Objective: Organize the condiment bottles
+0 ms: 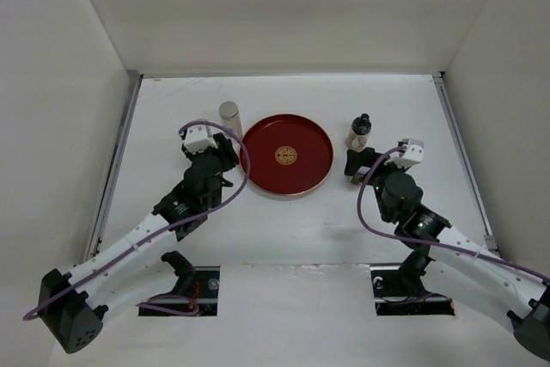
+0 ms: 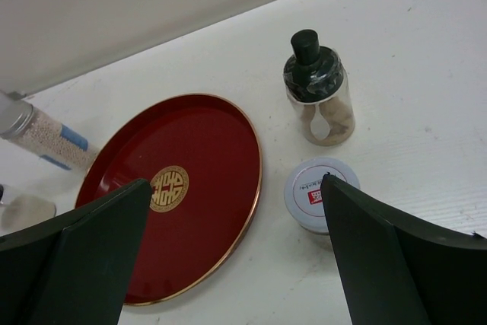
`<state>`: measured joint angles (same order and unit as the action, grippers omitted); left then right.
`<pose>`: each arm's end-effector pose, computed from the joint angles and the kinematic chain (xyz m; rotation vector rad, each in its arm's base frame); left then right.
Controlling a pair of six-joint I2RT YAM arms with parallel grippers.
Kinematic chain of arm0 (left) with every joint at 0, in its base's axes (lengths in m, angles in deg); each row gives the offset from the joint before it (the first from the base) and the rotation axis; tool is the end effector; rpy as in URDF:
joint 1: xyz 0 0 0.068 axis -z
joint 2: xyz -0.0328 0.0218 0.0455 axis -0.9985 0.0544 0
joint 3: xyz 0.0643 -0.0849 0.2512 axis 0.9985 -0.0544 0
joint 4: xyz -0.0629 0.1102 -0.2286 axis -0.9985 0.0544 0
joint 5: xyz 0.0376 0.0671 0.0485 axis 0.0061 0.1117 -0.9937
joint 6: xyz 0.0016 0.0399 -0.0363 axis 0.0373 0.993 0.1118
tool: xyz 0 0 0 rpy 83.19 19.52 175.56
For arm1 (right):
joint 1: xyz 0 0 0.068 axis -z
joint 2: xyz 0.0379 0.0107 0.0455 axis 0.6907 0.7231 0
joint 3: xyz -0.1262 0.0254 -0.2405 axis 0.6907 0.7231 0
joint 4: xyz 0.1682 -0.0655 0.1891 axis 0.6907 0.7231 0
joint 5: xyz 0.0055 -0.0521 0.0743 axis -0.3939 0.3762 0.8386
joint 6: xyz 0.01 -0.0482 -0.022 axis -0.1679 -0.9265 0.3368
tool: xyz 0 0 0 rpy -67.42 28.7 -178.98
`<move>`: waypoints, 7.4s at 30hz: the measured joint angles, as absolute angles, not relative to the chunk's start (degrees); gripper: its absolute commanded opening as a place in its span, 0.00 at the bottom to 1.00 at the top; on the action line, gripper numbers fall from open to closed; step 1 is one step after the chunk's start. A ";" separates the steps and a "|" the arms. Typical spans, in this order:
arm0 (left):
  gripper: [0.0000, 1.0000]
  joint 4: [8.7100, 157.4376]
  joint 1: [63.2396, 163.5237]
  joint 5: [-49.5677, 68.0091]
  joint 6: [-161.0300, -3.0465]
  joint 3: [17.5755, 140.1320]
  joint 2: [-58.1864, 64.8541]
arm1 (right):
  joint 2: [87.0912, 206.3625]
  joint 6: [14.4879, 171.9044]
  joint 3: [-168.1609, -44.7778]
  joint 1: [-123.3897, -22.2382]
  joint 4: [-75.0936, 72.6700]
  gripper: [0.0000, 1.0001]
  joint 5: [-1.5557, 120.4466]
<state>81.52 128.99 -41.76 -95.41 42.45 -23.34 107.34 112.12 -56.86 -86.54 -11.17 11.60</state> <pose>0.1623 -0.1141 0.2992 -0.2885 1.6704 -0.2304 0.1442 0.1026 0.2696 0.2774 1.6413 0.3199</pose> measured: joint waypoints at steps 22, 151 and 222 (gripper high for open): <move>0.80 86.78 108.05 -41.87 -100.98 50.23 4.31 | 111.58 111.53 -56.86 -87.70 -11.85 1.00 10.44; 0.33 88.10 115.90 -28.54 -98.32 58.06 -2.71 | 113.48 110.65 -56.16 -89.14 -14.21 1.00 12.87; 0.88 72.51 122.85 -27.44 -103.95 21.65 -37.24 | 126.94 114.78 -59.04 -75.04 -10.52 1.00 17.24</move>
<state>72.51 122.85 -27.44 -103.95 21.65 -37.24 126.94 114.78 -59.04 -75.04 -10.52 17.24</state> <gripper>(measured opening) 0.886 0.997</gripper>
